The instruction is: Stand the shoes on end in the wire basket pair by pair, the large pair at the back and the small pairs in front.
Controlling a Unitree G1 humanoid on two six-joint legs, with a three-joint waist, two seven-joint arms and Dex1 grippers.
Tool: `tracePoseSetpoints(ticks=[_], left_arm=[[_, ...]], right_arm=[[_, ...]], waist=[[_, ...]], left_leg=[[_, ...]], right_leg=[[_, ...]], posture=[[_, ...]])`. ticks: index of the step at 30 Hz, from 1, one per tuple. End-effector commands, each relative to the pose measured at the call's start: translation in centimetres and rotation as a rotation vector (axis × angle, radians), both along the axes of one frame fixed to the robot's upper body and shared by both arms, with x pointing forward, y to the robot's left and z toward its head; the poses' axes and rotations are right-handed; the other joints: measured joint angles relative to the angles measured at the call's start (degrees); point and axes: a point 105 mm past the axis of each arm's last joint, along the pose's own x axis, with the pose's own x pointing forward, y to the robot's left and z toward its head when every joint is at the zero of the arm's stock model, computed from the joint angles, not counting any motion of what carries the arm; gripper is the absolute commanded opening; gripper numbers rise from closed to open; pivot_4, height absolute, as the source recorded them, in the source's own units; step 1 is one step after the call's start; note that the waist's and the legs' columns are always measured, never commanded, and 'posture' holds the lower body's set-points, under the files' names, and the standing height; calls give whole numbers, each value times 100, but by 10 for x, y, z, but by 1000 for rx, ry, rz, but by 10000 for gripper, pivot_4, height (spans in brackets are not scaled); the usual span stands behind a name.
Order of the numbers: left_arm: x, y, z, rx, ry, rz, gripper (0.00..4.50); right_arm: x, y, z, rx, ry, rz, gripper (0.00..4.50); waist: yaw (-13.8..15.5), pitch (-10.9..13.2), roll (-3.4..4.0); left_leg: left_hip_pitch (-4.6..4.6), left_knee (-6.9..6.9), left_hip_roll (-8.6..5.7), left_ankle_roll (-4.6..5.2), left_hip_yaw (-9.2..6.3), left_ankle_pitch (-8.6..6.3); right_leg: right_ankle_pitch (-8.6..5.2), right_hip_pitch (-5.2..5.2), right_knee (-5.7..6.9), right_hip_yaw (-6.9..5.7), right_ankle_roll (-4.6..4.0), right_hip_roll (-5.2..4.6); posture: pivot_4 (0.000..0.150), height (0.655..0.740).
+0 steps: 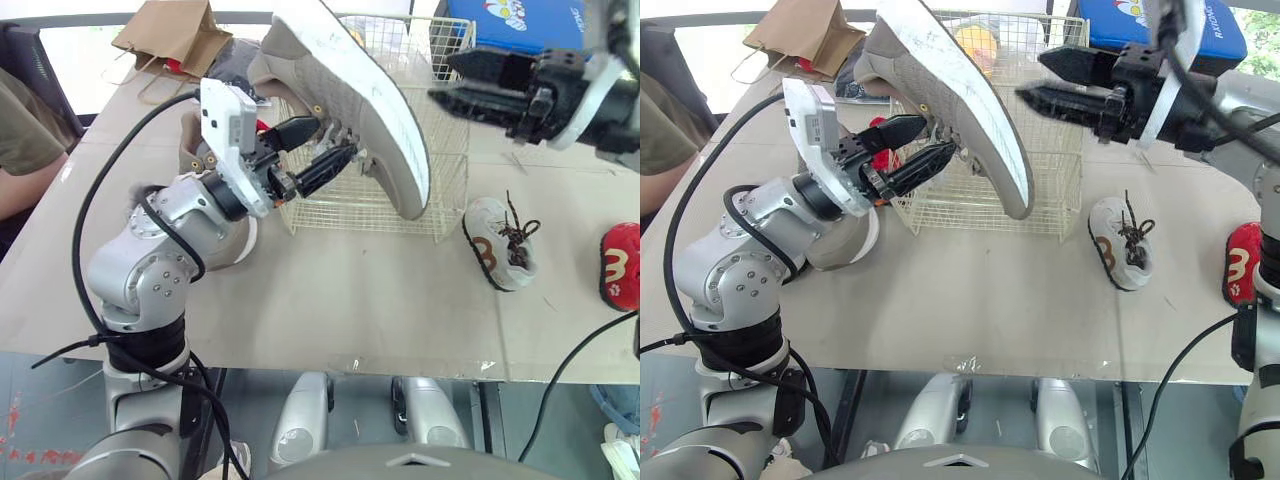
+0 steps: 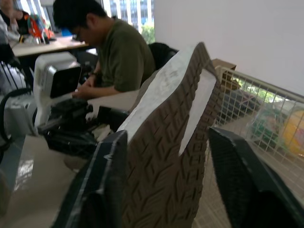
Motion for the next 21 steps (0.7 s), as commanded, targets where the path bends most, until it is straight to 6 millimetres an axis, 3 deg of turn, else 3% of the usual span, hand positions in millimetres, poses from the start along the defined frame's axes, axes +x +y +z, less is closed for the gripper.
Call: tracePoseSetpoints(ticks=[1, 4, 7, 11, 18, 21], left_arm=[[-3, -7, 8, 16, -72, -34, 41044], [-3, -13, 6, 48, -112, -57, 41044], [-2, -16, 6, 48, -126, -64, 41044], [-2, -17, 3, 73, -151, -69, 41044], [-6, -20, -4, 133, -206, -63, 41044], [-7, -18, -6, 144, -223, -48, 41044]], right_arm=[[0, 18, 10, -46, -114, -97, 44669], [8, 27, 7, -41, -75, -163, 44669], [25, 23, -7, -153, -16, -310, 44669], [32, 36, 0, -103, 121, -297, 44669], [53, 45, -10, -159, 284, -357, 44669], [58, 43, -15, -234, 299, -367, 36219]], waist=[[-13, 0, 0], [-5, -1, -1], [24, -2, -3], [-7, -12, -19], [8, -14, -19], [13, -16, -18]], left_leg=[[5, 0, 0, -1, 2, 1], [13, 0, 0, -1, 6, 1], [10, 0, -3, -3, 4, 2], [24, -1, -3, 7, 7, -4], [54, -7, -4, 16, 13, -9], [54, -7, -4, 16, 11, -9]], right_leg=[[0, 0, 4, 3, 0, 1], [0, 3, 13, 7, 0, 0], [0, 3, 10, 5, 0, -1], [0, 10, 19, 10, -1, -1], [0, 30, 22, 16, -3, 1], [0, 30, 22, 14, -3, 1]], posture=[[1500, 7400], [1500, 7400], [1500, 7400], [1500, 7400], [1500, 7400], [1500, 7400]])
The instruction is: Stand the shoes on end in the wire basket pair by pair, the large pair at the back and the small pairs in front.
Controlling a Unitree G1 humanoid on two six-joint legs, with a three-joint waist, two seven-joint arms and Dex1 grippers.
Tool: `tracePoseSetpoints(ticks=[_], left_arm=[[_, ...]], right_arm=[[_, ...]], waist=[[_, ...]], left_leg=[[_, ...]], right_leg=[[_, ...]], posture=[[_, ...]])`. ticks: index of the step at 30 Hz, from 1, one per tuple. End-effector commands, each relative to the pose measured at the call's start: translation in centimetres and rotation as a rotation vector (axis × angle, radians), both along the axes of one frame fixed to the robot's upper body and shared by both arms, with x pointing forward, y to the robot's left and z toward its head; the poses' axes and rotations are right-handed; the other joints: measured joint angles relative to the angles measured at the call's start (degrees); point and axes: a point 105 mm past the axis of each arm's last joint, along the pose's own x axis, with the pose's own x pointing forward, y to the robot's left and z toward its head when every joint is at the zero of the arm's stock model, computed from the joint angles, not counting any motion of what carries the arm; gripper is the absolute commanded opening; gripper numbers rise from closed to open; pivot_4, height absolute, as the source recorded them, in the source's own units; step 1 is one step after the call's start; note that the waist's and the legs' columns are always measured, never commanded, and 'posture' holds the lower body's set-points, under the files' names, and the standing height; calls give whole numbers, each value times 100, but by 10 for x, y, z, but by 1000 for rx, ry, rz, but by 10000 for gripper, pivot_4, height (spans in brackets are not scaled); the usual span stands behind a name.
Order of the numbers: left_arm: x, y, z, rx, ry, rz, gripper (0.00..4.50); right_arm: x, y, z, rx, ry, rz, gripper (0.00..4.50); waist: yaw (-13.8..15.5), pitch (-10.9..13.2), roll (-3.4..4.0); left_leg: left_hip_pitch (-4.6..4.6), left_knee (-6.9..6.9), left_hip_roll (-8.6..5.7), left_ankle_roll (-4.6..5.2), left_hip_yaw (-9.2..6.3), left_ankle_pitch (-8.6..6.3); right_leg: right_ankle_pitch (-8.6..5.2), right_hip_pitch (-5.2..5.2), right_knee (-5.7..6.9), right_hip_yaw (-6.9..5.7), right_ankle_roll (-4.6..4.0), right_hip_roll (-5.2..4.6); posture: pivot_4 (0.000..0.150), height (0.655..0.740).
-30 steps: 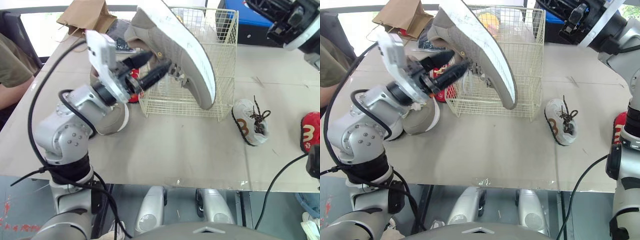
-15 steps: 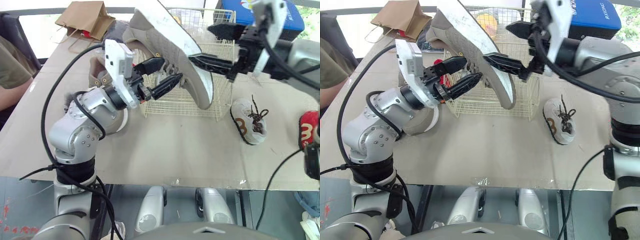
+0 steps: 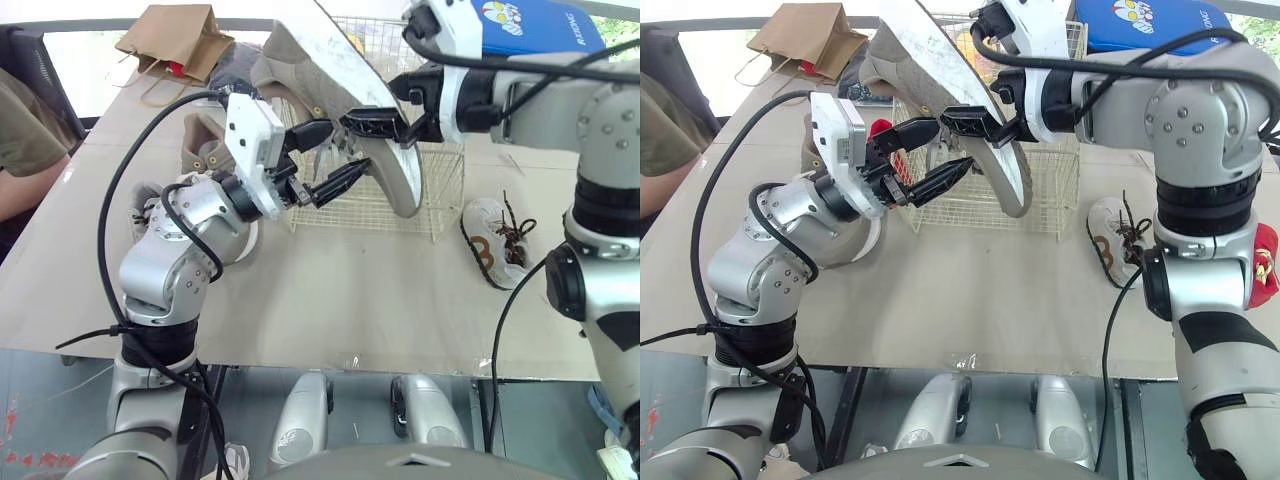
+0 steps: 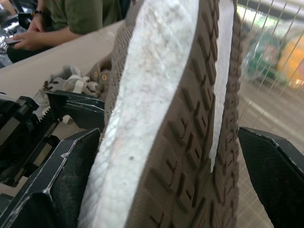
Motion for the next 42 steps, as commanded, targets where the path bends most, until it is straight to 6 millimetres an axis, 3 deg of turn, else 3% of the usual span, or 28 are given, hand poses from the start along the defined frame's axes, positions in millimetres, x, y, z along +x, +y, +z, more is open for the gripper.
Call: tracePoseSetpoints(ticks=[1, 3, 10, 13, 16, 18, 21, 26, 28, 31, 36, 42], left_arm=[[-12, -4, 7, 18, -80, -23, 41044], [-14, -3, 6, 20, -83, -19, 41044], [-35, 16, 9, -80, 2, -44, 41044], [-37, 28, 15, -150, 19, 7, 41044], [-38, 35, 21, -198, -13, 44, 41044], [-36, 38, 27, -237, -44, 81, 41044], [-37, 37, 32, -272, -79, 73, 41044], [-53, 36, 44, -347, -111, -98, 41044], [-59, 41, 46, -369, -96, -142, 41044], [-64, 46, 40, -345, -70, -147, 41044], [-70, 55, 27, -313, -33, -101, 41044], [-75, 55, 29, -327, -49, -69, 41044]], right_arm=[[16, -17, -5, -89, 17, -85, 31346], [15, -17, -3, -93, 22, -66, 22826], [6, -32, 23, -27, -11, -13, 12734], [-12, -35, 51, 161, -11, 110, 8265], [-25, -41, 89, 426, -119, 238, 7836], [-21, -54, 114, 572, -293, 225, 7835], [-14, -61, 129, 635, -465, 231, 7831], [13, -63, 119, 452, -809, 230, 7826], [31, -67, 112, 452, -862, 190, 7826], [49, -71, 104, 471, -900, 154, 7826], [60, -68, 105, 533, -913, 137, 7826], [75, -61, 78, 493, -868, 103, 7826]], waist=[[4, -1, 1], [11, -4, -4], [-20, -5, -5], [-31, -3, -4], [-24, 0, -1], [-15, 1, 1], [-6, 0, 1], [-53, 1, 2], [-119, 1, 2], [-181, 2, 3], [-191, 6, 10], [-168, 8, 13]], left_leg=[[1, 0, 0, 0, -1, 0], [0, 0, 0, 0, -3, 0], [3, -2, 3, 0, -5, -1], [3, -2, 4, 0, -5, -1], [-1, -9, 4, 0, -4, -1], [-6, -18, 3, 0, -1, -1], [-9, -22, 3, 0, 0, -1], [-2, -24, 4, -1, 8, 0], [2, -26, 6, -2, 9, 0], [2, -33, 7, -23, 11, 13], [-2, -85, 8, -32, 23, 18], [-4, -115, 9, -36, 28, 18]], right_leg=[[0, 0, 0, -1, 0, 0], [0, 3, -3, -4, 0, 0], [-1, 7, -9, -5, 0, 0], [0, 7, -5, -4, 0, 0], [0, 2, -10, -3, 0, 1], [0, -2, -23, -2, 0, 1], [0, -1, -39, -4, 1, 1], [1, -1, -36, 2, 2, 1], [1, -1, -32, 3, 2, 2], [1, -3, -34, 7, 0, 2], [1, -25, -62, 19, -1, 1], [0, -28, -80, 18, -2, -1]], posture=[[1500, 7400], [1500, 7400], [1500, 7400], [1500, 7400], [1500, 7400], [1500, 7400], [1500, 7400], [1500, 7400], [1500, 7400], [1500, 7400], [1500, 7400], [1500, 7400]])
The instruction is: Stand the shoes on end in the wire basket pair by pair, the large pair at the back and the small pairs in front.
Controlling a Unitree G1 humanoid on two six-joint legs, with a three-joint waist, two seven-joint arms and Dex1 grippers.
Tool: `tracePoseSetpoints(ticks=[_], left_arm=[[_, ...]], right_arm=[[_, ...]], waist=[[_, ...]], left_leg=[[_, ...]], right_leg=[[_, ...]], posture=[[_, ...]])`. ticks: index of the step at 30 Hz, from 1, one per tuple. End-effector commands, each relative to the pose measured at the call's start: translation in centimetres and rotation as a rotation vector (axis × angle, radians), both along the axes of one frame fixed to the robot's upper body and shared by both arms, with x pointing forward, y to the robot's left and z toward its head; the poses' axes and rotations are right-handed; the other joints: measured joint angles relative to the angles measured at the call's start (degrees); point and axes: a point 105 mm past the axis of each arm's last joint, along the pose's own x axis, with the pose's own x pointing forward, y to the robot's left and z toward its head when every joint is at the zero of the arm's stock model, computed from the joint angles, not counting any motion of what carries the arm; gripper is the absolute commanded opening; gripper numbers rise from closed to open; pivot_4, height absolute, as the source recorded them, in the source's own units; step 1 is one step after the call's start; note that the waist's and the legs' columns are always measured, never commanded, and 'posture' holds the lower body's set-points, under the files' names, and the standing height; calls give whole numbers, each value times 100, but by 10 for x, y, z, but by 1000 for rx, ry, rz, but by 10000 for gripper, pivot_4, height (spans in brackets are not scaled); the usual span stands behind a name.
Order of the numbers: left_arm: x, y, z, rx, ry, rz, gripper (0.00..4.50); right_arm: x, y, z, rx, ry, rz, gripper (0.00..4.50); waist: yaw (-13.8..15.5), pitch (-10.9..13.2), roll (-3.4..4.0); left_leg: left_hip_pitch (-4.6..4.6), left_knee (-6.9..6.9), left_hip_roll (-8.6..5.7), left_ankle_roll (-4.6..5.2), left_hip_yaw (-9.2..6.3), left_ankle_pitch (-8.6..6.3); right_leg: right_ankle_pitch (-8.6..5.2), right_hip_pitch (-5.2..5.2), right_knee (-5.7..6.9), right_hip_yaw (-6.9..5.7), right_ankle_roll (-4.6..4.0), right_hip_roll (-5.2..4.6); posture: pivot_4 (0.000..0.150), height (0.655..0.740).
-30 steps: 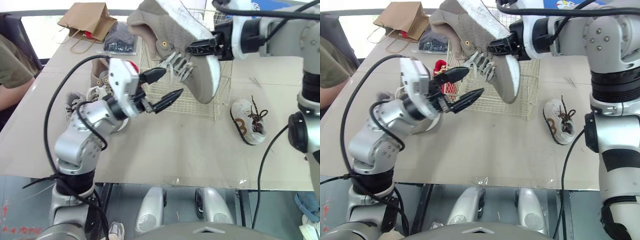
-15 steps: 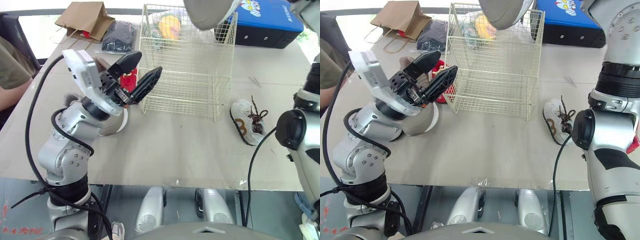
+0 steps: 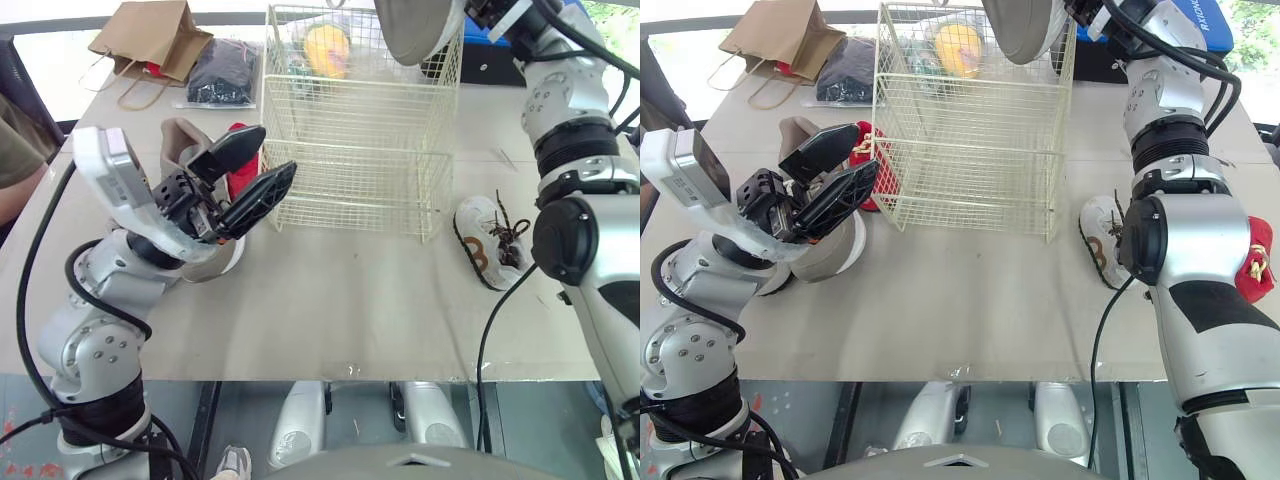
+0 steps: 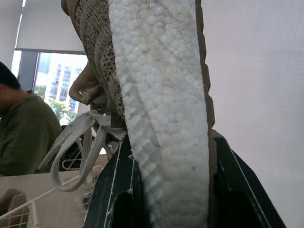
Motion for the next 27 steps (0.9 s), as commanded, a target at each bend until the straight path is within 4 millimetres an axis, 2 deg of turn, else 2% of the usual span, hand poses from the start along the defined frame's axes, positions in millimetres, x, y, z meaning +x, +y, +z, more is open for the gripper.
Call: tracePoseSetpoints(ticks=[1, 4, 8, 11, 12, 18, 22, 24, 26, 27], left_arm=[[-13, -1, 12, 1, -73, 17, 41044], [-15, 1, 11, 1, -72, 42, 41044], [-16, 3, 8, 3, -67, 52, 41044], [-13, 4, 7, 1, -63, 60, 41044], [-11, 5, 7, -1, -62, 63, 41044], [0, 6, 7, -3, -51, 73, 41044], [5, 5, 6, -4, -42, 65, 41044], [8, 4, 6, -5, -32, 65, 41044], [10, 4, 5, 2, -28, 68, 41044], [11, 5, 5, 4, -27, 69, 41044]], right_arm=[[-1, -3, 3, 13, -22, -10, 7826], [3, -1, -14, -23, 19, 8, 7826], [7, -6, -28, -23, 76, 23, 26636], [6, -17, -23, 23, 93, 39, 41038], [6, -21, -21, 42, 96, 35, 44245], [7, -45, -17, 91, 112, -19, 44245], [7, -48, -21, 7, 103, -83, 44245], [4, -43, -17, -53, 38, -153, 44245], [-1, -25, -20, -161, 1, -184, 44245], [1, -14, -25, -286, -4, -264, 44245]], waist=[[3, 0, 0], [10, 0, 0], [7, -1, -1], [7, 0, 1], [6, 0, 1], [9, 0, 0], [-1, 0, 0], [-5, 0, 0], [-8, 0, 0], [-14, -1, 1]], left_leg=[[0, 1, -1, 0, 3, 0], [0, 11, -2, 0, 2, 0], [8, 16, -2, -2, -1, 2], [12, 23, -2, -2, -3, 2], [11, 24, -2, -2, -2, 2], [11, 24, -2, -3, -6, 3], [11, 24, -1, -3, -4, 3], [11, 24, -1, -3, -3, 3], [11, 24, 0, -3, -3, 3], [11, 24, 0, -4, -1, 3]], right_leg=[[0, 0, -1, 1, 0, -1], [0, 0, -2, 2, 0, -2], [1, 5, 11, 1, -1, 0], [5, 10, 17, 1, -4, 1], [5, 10, 19, 1, -5, 1], [5, 10, 16, -2, -6, 2], [5, 10, 14, 0, -6, 2], [5, 9, 15, 0, -6, 3], [5, 8, 17, 1, -6, 3], [5, 5, 19, 2, -6, 3]], posture=[[1500, 7400], [1500, 7400], [1500, 7400], [1500, 7400], [1500, 7400], [1500, 7400], [1500, 7400], [1500, 7400], [1500, 7400], [1500, 7400]])
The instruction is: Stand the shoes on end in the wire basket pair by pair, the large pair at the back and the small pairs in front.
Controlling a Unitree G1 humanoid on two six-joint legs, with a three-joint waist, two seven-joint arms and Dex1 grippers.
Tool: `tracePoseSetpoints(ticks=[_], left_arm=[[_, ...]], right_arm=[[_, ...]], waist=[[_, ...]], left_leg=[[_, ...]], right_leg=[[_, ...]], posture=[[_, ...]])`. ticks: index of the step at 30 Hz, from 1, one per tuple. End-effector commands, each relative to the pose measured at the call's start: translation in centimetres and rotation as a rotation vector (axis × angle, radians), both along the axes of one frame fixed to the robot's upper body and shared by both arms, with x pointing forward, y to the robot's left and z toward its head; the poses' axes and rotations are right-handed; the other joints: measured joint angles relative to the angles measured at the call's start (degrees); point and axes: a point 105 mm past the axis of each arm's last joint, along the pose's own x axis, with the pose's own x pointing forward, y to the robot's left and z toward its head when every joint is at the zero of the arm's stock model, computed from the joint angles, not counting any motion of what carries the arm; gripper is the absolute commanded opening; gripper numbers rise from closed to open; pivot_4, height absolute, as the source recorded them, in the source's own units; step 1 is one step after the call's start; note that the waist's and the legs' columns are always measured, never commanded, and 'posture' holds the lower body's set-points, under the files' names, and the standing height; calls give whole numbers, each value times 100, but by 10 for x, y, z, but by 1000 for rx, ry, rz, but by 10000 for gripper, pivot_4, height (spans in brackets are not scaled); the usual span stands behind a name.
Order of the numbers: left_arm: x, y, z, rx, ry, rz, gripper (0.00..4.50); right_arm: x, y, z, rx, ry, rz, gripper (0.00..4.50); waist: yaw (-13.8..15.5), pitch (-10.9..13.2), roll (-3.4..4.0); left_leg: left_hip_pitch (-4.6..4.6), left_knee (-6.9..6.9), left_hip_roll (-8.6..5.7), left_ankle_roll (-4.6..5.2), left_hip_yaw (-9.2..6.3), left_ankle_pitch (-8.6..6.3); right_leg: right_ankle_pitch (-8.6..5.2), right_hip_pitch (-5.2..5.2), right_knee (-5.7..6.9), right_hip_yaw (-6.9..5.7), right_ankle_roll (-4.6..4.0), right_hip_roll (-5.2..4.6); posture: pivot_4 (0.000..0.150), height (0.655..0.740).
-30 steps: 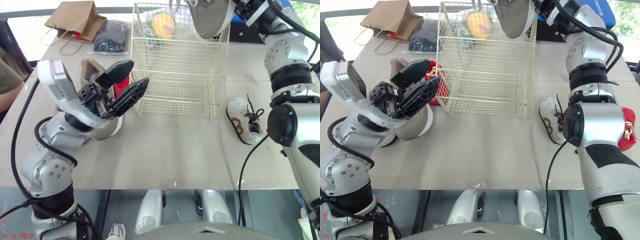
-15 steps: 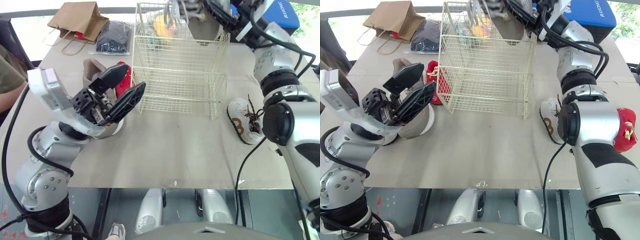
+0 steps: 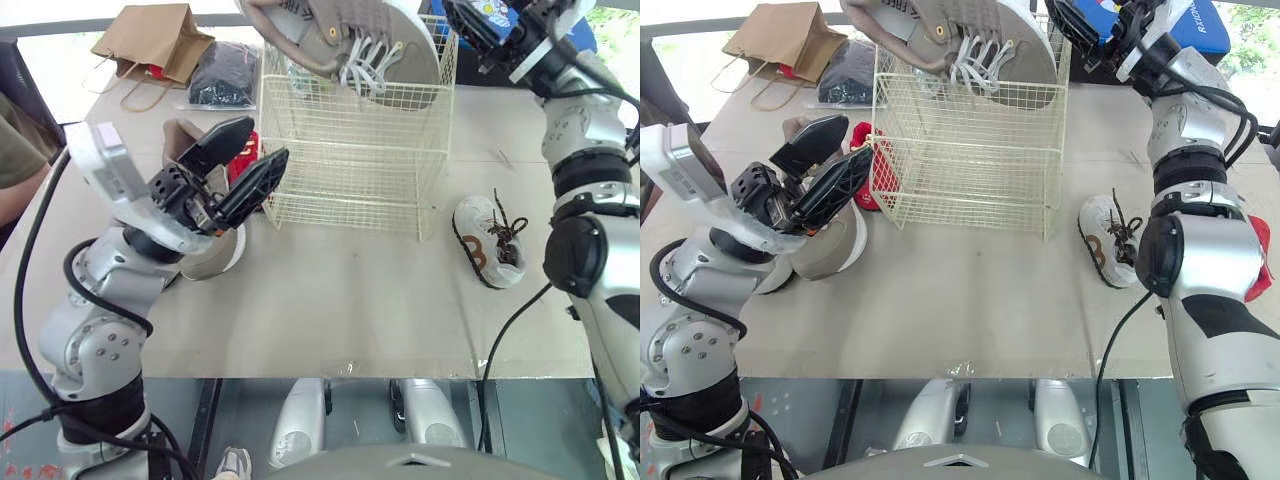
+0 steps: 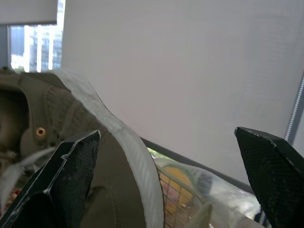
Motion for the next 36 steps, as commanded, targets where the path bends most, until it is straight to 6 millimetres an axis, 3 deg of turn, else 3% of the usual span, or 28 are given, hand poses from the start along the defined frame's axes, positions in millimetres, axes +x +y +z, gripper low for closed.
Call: tracePoseSetpoints(ticks=[1, 3, 6, 10, 18, 20, 22, 24, 27, 32, 36], left_arm=[[0, 0, 5, 15, -28, 1, 41044], [2, 0, 4, 20, -23, 4, 41044], [4, 2, 0, 34, -12, 9, 41044], [4, 2, -2, 49, -9, 10, 41044], [-1, 0, -4, 70, -16, 29, 41044], [-4, -1, -6, 85, -19, 37, 41044], [-4, 0, -6, 79, -16, 53, 41044], [-5, 3, -8, 78, -12, 74, 41044], [-8, 2, -11, 74, -1, 79, 41044], [-7, -1, -12, 67, -1, 73, 41044], [-7, 0, -12, 65, -3, 79, 41044]], right_arm=[[-9, 34, 10, -329, -91, -155, 44245], [-20, 57, 1, -495, -139, -135, 44245], [-24, 77, 10, -443, -81, -139, 44245], [-11, 105, 25, -361, -29, -222, 44245], [8, 150, 26, -336, -18, -285, 44245], [10, 157, 21, -358, -29, -295, 41977], [7, 164, 22, -364, -39, -276, 35964], [1, 170, 28, -309, -13, -215, 26939], [-7, 178, 36, -233, 48, -123, 26939], [-4, 179, 31, -253, 54, -140, 26939], [-15, 186, 47, -182, 76, -59, 26939]], waist=[[-11, 0, 1], [-9, -1, 2], [4, -1, 1], [10, -1, 1], [-19, -5, -5], [-67, -5, -5], [-88, -5, -5], [-113, -5, -5], [-146, -6, -7], [-157, -6, -7], [-163, -6, -6]], left_leg=[[0, 0, 0, -1, 3, 0], [0, 0, 2, -4, 4, 2], [-1, 0, 1, -6, 1, 3], [-1, 4, 0, -6, 0, 3], [-1, -2, -1, -8, -7, 5], [2, -3, 0, -9, -5, 5], [3, -5, 1, -11, -7, 6], [3, -5, 2, -14, -10, 8], [4, -5, 3, -14, -10, 8], [8, -5, 8, -14, -10, 8], [9, -5, 12, -14, -10, 8]], right_leg=[[0, -4, 5, 3, 0, 0], [0, -10, 11, 6, 0, 1], [0, -10, 9, 4, -1, 2], [0, -9, 13, 3, -1, 1], [1, -8, 10, -3, -2, 2], [1, -8, 10, -2, -3, 3], [1, -8, 12, -2, -4, 5], [1, -8, 14, -3, -4, 6], [3, -8, 17, -2, -6, 7], [4, -8, 24, -1, -9, 13], [5, -9, 27, 0, -10, 19]], posture=[[1500, 7400], [1500, 7400], [1500, 7400], [1500, 7400], [1500, 7400], [1500, 7400], [1500, 7400], [1500, 7400], [1500, 7400], [1500, 7400], [1500, 7400]])
